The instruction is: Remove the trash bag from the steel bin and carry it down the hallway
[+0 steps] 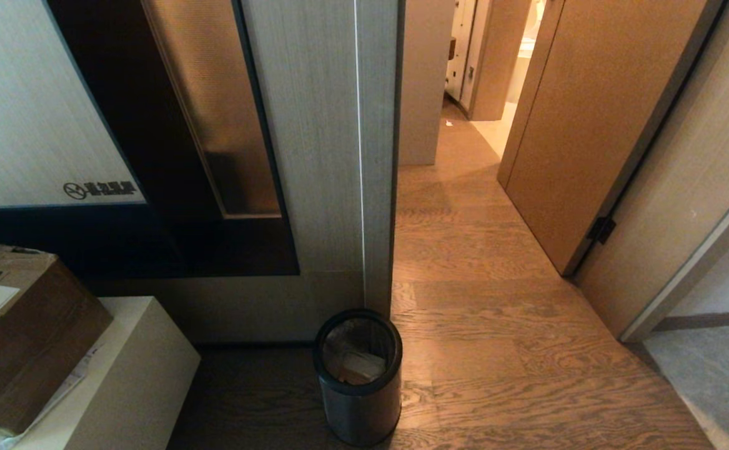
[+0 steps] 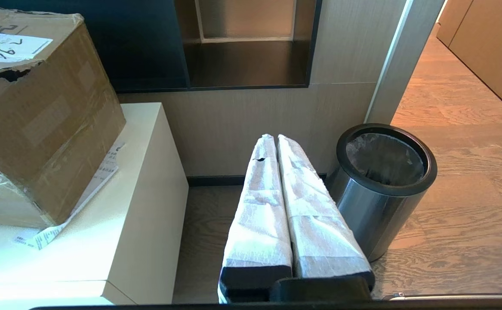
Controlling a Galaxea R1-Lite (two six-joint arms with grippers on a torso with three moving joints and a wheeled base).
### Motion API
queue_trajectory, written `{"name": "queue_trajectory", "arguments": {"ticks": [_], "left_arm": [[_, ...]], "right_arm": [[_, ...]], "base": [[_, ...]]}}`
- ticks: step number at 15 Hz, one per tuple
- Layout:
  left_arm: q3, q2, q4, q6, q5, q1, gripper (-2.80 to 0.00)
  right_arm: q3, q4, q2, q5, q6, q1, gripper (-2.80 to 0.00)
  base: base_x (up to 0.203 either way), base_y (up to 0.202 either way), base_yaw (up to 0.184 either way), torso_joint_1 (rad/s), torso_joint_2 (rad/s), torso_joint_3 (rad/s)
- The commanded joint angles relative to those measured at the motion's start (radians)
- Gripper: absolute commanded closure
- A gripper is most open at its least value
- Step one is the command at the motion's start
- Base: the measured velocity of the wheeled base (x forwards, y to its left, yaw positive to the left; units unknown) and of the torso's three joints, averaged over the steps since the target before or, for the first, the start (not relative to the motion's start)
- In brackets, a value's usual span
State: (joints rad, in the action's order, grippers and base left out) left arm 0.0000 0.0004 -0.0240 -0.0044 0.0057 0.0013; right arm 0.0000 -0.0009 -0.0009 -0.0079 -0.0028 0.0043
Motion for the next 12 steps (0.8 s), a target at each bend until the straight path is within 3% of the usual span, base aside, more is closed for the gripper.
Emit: {"name": "queue_trajectory", "arguments": {"ticks": [1, 12], "left_arm": [[0.012, 0.000, -0.001, 0.000, 0.000, 0.000, 0.00], [0.011, 0.000, -0.001, 0.000, 0.000, 0.000, 0.00]], "right_arm": [[0.000, -0.001, 0.001, 0.000, 0.000, 0.000, 0.00], [0.000, -0.001, 0.001, 0.000, 0.000, 0.000, 0.00]], "base": [[0.000, 0.000, 0.000, 0.000, 0.00, 0.000], [0.000, 0.000, 0.000, 0.000, 0.00, 0.000]]}}
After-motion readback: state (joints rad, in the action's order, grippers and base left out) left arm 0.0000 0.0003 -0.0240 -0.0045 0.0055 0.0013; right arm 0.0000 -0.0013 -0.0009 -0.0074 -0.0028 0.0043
